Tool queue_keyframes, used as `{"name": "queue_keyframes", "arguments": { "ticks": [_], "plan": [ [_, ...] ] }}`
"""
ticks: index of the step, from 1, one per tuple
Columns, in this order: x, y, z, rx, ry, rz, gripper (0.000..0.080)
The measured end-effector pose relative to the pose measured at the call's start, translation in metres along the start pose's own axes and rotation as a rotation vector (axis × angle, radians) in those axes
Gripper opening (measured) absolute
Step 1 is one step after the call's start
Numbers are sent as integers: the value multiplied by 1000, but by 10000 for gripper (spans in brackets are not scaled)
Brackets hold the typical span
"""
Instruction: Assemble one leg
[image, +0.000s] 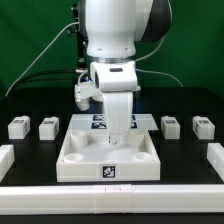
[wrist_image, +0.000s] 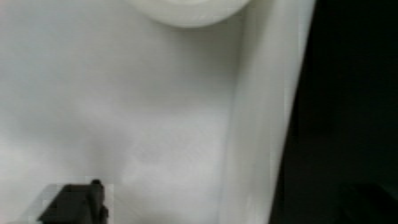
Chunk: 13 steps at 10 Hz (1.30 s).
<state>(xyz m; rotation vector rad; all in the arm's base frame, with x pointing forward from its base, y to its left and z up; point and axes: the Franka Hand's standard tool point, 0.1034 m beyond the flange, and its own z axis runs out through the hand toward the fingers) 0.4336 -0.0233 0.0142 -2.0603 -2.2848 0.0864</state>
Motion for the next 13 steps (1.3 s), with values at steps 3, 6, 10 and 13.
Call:
{"name": "queue_keyframes", "arguments": {
  "ticks": [3, 6, 10, 13],
  "plan": [
    [1, -3, 5, 11, 3, 1, 396],
    [1, -2, 4, 7, 2, 13, 85],
    [0, -1, 4, 4, 2, 14, 70],
    [0, -1, 4, 4, 2, 14, 70]
  ]
}}
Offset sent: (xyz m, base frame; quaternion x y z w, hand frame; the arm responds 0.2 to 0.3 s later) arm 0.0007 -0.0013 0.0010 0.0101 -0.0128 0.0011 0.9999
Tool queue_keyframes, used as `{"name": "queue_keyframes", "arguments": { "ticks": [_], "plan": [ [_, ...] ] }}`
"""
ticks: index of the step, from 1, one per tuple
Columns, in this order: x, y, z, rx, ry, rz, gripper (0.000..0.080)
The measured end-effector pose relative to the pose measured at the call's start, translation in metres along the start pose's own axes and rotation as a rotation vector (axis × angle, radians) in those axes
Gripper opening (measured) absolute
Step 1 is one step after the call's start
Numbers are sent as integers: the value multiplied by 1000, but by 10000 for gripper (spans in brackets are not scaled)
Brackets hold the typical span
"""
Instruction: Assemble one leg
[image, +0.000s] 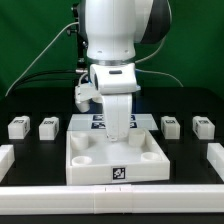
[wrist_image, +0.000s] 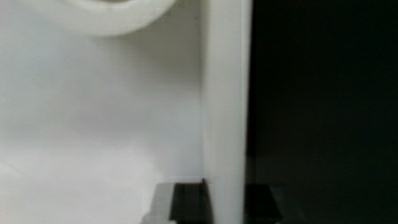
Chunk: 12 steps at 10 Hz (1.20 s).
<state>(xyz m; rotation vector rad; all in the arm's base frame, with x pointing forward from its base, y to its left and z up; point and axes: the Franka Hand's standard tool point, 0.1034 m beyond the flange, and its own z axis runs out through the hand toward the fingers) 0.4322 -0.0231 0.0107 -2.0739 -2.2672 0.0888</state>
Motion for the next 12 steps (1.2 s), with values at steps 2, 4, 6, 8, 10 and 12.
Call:
{"name": "queue_keyframes", "arguments": {
  "ticks": [2, 4, 6, 8, 10, 12],
  "plan": [
    [6, 13, -3, -9, 1, 16, 70],
    [18, 32, -2, -26, 6, 6, 70],
    [31, 45, -3, -31, 9, 22, 70],
    [33, 48, -3, -35, 11, 26, 70],
    [32, 48, -3, -35, 11, 28, 70],
    [34, 49, -3, -35, 11, 41, 70]
  ]
}}
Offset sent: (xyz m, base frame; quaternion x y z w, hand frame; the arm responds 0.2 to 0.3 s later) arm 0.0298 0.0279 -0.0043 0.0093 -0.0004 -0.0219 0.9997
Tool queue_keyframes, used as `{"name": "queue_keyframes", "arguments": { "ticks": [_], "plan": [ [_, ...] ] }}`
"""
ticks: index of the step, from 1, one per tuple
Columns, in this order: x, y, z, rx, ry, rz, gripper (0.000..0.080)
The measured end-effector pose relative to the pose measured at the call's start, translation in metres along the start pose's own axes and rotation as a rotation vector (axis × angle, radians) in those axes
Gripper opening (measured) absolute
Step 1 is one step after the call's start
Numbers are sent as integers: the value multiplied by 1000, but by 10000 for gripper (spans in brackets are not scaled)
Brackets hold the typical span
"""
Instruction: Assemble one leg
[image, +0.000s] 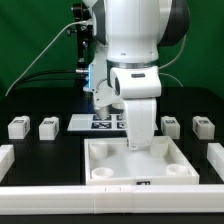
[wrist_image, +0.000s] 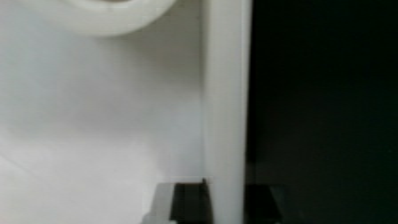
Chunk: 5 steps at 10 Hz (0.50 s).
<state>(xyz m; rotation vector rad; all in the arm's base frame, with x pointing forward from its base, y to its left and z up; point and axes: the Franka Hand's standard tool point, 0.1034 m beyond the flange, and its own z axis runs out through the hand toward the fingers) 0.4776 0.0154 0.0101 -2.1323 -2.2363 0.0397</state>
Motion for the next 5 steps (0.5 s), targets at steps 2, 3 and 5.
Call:
{"name": "queue_keyframes", "arguments": {
  "ticks": [2, 3, 5],
  "plan": [
    [21, 8, 0, -6, 9, 37, 70],
    [27, 14, 0, -11, 12, 33, 70],
    [39, 20, 0, -15, 17, 40, 70]
  ]
}}
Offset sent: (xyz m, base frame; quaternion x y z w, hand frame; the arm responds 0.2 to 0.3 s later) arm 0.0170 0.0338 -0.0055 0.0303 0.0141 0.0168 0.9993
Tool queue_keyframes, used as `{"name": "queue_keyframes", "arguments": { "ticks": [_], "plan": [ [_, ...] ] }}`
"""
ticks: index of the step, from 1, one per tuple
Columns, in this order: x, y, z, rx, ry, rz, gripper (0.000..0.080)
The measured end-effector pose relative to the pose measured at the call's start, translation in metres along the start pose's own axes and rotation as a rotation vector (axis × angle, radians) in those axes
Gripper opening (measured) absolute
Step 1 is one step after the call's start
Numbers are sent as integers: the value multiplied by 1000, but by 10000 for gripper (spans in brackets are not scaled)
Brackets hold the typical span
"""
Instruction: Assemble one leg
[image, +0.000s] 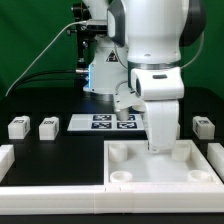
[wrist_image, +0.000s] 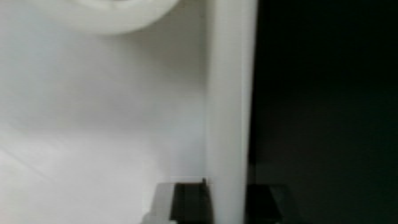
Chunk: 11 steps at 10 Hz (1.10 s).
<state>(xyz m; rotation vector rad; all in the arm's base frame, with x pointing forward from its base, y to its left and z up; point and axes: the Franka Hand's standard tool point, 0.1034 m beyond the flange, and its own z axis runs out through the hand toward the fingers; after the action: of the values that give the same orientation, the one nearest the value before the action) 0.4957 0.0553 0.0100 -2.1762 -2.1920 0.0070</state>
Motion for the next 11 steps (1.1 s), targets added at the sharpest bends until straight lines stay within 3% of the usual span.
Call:
{"name": "queue_keyframes", "arguments": {
  "ticks": [4, 7, 9, 10, 11],
  "plan": [
    [18, 1, 0, -3, 6, -3, 70],
    [9, 0, 0, 5, 4, -11, 70],
    [5, 0, 0, 5, 4, -3, 316],
    [4, 0, 1, 5, 4, -2, 316],
    [4, 0, 1, 7, 5, -1, 501]
  ]
}}
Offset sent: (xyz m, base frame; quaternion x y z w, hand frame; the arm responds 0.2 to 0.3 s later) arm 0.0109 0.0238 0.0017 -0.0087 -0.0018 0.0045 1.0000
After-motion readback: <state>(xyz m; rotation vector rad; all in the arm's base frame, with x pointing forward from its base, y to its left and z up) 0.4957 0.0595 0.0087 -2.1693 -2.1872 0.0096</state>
